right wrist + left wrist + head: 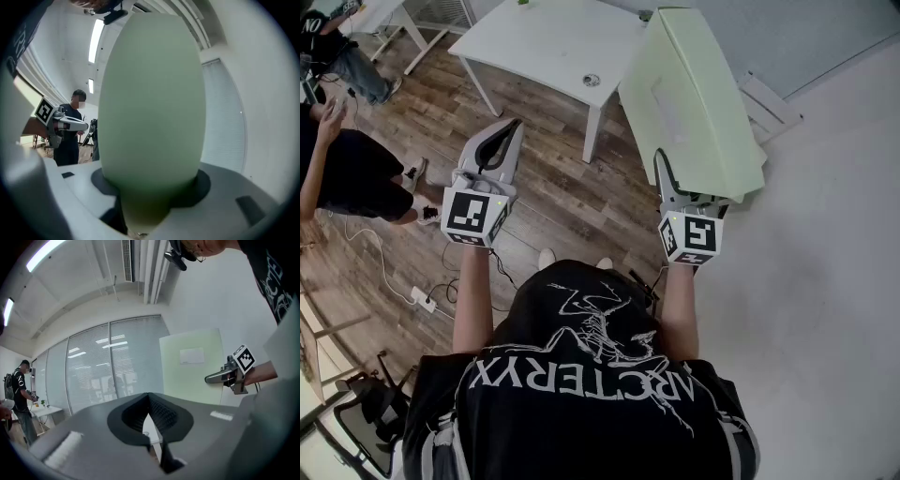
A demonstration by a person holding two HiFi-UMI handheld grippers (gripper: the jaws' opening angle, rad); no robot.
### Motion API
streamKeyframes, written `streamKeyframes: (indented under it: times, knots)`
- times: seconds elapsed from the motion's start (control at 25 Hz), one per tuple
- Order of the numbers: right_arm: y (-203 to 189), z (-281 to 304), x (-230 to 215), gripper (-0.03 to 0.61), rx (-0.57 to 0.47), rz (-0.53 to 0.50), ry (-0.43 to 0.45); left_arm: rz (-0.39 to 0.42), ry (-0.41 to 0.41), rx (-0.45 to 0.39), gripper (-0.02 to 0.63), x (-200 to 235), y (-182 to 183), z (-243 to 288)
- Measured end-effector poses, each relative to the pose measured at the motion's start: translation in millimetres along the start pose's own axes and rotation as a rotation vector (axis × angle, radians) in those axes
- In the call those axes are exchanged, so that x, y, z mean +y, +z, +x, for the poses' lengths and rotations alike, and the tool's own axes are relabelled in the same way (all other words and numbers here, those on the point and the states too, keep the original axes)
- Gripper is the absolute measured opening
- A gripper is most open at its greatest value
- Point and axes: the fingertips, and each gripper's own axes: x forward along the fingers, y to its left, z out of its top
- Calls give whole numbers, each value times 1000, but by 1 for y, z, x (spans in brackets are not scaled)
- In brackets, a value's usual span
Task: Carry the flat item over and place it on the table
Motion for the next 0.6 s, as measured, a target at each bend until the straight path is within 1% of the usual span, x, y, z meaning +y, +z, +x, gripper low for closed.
streamKeyframes:
  times: [0.6]
  knots:
    - [0, -4, -4, 255, -17, 10, 9, 7, -6, 1, 9, -6, 2, 5]
